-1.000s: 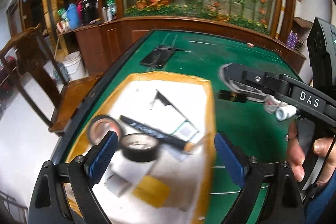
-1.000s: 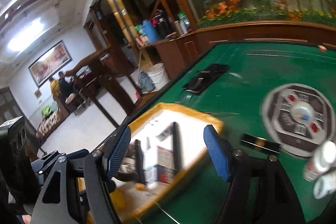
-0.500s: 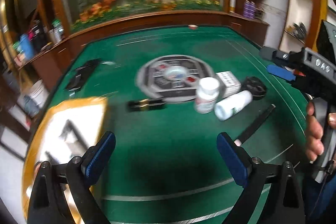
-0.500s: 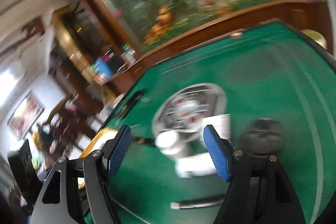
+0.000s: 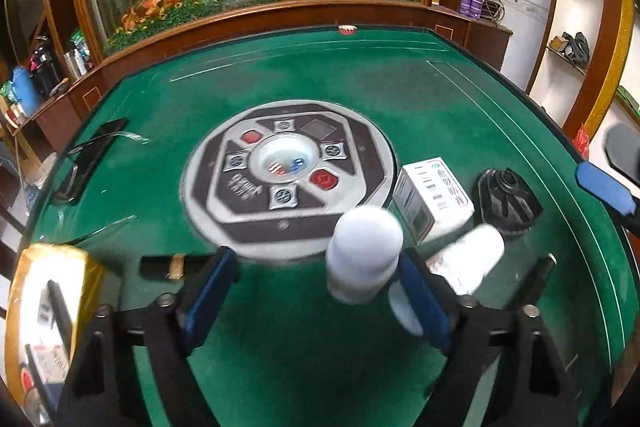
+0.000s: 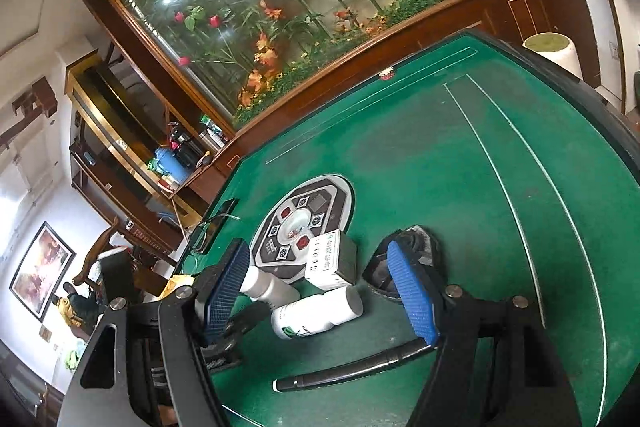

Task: Organize rigid objects
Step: 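Grasp a white bottle with the left tool while the right tool grasps the green-labelled bottle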

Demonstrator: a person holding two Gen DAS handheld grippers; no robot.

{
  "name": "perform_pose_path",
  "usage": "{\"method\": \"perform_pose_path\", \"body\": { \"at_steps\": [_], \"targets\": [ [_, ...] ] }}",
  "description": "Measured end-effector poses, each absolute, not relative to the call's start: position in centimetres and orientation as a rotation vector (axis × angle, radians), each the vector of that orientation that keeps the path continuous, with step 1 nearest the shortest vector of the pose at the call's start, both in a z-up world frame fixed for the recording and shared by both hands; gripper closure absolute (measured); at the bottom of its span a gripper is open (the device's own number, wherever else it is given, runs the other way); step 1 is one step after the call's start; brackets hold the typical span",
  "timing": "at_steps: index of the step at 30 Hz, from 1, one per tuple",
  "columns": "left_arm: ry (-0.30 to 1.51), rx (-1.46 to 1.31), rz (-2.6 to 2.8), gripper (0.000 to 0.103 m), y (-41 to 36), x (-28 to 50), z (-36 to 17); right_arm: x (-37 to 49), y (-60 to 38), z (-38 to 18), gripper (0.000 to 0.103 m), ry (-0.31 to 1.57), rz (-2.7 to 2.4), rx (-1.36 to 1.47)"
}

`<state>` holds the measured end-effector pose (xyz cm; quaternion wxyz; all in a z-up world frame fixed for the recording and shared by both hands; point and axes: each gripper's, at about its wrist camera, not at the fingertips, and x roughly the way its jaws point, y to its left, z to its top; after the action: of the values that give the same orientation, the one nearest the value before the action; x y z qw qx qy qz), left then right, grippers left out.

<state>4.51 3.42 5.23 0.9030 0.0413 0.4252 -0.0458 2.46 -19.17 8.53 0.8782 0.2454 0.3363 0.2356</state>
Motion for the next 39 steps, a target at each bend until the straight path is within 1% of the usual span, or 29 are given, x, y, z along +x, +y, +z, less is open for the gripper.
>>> {"method": "perform_pose_path", "body": {
  "at_steps": [1, 2, 4, 8, 10, 19, 26, 27, 29, 30, 34, 39],
  "targets": [
    [0.878, 0.082, -0.099, 0.03, 3.3, 4.8, 5.1, 2.4, -19.2, 8.5, 0.032, 0.703, 0.492, 0.511],
    [0.883, 0.071, -0.11, 0.047, 3.2, 5.1, 4.8, 2.4, -19.3, 8.5, 0.032, 0.705, 0.49, 0.51],
    [0.905, 0.042, -0.138, 0.066, 3.1, 5.2, 4.3, 2.4, -19.3, 8.3, 0.032, 0.713, 0.487, 0.513],
    [0.892, 0.04, -0.154, 0.066, 3.3, 3.6, 4.5, 2.6, -19.4, 8.2, 0.032, 0.727, 0.496, 0.515],
    [0.904, 0.007, -0.157, 0.066, 4.3, 2.2, 4.6, 2.7, -18.9, 8.0, 0.032, 0.75, 0.52, 0.51],
    [0.916, 0.014, -0.144, 0.066, 7.4, -5.4, 4.8, 3.0, -16.5, 6.5, 0.032, 0.861, 0.57, 0.446],
    [0.898, 0.005, -0.124, 0.066, 9.2, -7.7, 4.9, 2.9, -15.0, 5.5, 0.032, 0.916, 0.569, 0.381],
    [0.897, 0.004, -0.124, 0.066, 9.5, -7.9, 4.8, 2.9, -14.9, 5.4, 0.035, 0.919, 0.562, 0.371],
    [0.904, -0.013, -0.128, 0.065, 9.9, -8.0, 4.6, 3.0, -14.4, 5.1, 0.052, 0.94, 0.552, 0.355],
    [0.905, -0.026, -0.132, 0.065, 10.1, -7.9, 4.6, 3.2, -14.1, 4.7, 0.054, 0.964, 0.544, 0.351],
    [0.904, -0.066, -0.154, 0.066, 10.7, -7.9, 4.7, 3.8, -13.2, 3.9, 0.054, 1.008, 0.498, 0.356],
    [0.904, -0.056, -0.163, 0.066, 10.5, -7.8, 4.6, 5.1, -10.9, 4.1, 0.056, 1.03, 0.421, 0.285]
  ]
}}
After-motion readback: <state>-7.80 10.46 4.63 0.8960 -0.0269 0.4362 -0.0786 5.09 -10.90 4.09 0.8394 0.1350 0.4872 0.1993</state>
